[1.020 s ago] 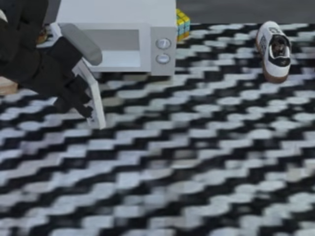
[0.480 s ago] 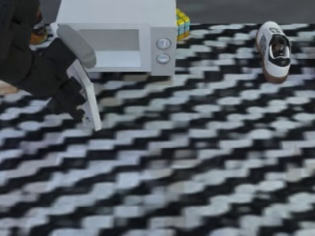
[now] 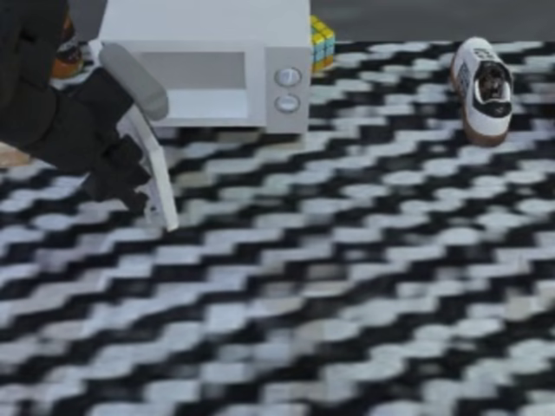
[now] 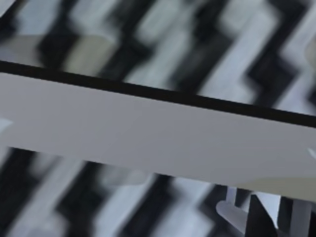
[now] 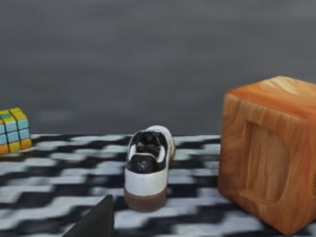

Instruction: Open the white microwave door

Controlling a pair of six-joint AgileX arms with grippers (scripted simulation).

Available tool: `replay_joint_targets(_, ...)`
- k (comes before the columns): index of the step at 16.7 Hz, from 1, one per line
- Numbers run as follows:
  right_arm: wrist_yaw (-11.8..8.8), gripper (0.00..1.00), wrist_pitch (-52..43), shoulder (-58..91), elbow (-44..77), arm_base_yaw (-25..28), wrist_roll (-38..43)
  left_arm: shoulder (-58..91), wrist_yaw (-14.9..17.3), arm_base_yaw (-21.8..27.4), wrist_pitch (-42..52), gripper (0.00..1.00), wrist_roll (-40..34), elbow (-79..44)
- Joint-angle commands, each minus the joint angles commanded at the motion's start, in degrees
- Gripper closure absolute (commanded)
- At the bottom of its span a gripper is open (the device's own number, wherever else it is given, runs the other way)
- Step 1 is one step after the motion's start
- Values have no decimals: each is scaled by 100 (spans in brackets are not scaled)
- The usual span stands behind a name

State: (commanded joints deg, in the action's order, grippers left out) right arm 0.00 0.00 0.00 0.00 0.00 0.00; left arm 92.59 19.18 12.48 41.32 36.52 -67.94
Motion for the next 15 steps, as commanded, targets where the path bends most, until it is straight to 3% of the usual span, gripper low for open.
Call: replay_joint_targets(15, 0, 0, 0, 0, 0, 0, 0, 25, 74, -66, 75, 100, 191, -21)
